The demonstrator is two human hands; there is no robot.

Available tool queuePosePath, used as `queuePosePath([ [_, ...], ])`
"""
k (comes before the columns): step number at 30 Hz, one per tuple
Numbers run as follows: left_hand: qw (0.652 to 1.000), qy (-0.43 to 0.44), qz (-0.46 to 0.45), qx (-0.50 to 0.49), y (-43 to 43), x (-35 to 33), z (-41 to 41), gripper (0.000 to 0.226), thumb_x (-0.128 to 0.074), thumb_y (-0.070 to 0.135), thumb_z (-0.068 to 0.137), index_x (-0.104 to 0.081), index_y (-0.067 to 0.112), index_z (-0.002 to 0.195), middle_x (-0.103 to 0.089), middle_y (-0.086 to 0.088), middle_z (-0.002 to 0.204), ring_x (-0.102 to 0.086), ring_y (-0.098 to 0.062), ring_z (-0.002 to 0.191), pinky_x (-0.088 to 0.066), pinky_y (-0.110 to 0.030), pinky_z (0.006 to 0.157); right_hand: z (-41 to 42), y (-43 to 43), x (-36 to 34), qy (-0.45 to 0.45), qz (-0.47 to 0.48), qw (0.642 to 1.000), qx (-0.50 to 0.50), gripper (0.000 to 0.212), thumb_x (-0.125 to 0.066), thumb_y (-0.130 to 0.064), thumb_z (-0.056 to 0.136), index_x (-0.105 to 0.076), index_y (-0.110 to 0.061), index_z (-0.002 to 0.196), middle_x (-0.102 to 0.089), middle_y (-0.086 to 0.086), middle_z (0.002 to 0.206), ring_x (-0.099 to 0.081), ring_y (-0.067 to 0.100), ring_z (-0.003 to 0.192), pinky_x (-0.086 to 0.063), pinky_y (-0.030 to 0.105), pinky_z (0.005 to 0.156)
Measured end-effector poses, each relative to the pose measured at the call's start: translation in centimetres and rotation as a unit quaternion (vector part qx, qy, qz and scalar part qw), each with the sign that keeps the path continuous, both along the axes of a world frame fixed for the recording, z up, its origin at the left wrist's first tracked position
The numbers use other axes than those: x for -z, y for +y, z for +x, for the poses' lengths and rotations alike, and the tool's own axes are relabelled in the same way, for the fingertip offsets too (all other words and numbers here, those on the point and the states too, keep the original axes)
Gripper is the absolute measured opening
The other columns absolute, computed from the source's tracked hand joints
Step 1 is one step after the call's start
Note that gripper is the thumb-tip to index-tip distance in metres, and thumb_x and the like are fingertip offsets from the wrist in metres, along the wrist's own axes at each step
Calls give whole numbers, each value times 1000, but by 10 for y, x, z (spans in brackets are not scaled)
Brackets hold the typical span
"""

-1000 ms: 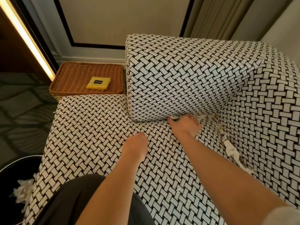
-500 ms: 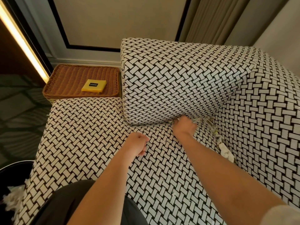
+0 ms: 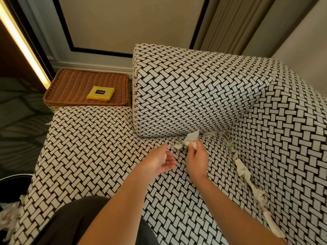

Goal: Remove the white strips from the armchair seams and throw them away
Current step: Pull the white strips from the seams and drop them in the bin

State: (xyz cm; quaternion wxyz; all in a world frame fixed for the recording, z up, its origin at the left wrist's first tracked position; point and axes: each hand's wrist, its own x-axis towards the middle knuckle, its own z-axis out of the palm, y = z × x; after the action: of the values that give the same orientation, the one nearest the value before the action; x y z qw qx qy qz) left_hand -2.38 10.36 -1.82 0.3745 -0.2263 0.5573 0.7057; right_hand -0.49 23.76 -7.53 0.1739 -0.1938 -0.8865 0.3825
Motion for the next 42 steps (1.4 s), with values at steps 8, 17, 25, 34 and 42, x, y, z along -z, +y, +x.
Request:
queuePosePath([
  [8, 998, -33, 45, -21, 1, -4, 4, 43, -37, 38, 99, -55, -1, 103, -64, -19, 93, -62, -27, 83, -55, -39, 81, 46, -36, -26, 7, -205, 977, -58, 22, -37, -16, 99, -56, -15, 88, -55, -6, 73, -46, -4, 57, -39, 11, 55],
  [17, 1000, 14, 12, -7, 3, -3, 6, 22, -44, 15, 95, -64, 7, 90, -65, -9, 77, -59, -17, 66, -50, -25, 51, 23, -44, -22, -101, 68, 986, -112, 22, -43, -24, 96, -60, -13, 104, -46, -4, 102, -33, 10, 96, -34, 27, 86],
  [25, 996, 45, -70, -42, -1, 13, -9, 26, -40, 28, 99, -57, 7, 96, -48, -5, 70, -37, -11, 51, -29, -21, 39, 9, 4, -34, -30, -79, 991, -100, 24, -43, -26, 97, -57, -16, 114, -51, -7, 107, -46, 6, 103, -35, 10, 83],
  [34, 994, 65, -86, -30, 0, 12, -13, 35, -42, 37, 97, -57, 6, 102, -44, -6, 71, -35, -10, 47, -28, -18, 35, -58, 78, 1, -210, 137, 961, 118, 66, -62, -48, 81, -47, 0, 123, -47, 20, 128, -45, 34, 119, -40, 42, 97],
  [42, 979, 136, -152, 1, 4, 12, -15, 46, -33, 46, 97, -58, 10, 86, -52, -6, 67, -44, -15, 47, -35, -23, 45, -77, 95, 0, -293, 169, 927, 160, 54, -57, -52, 76, -63, -7, 105, -58, 15, 118, -51, 31, 111, -42, 39, 94],
])
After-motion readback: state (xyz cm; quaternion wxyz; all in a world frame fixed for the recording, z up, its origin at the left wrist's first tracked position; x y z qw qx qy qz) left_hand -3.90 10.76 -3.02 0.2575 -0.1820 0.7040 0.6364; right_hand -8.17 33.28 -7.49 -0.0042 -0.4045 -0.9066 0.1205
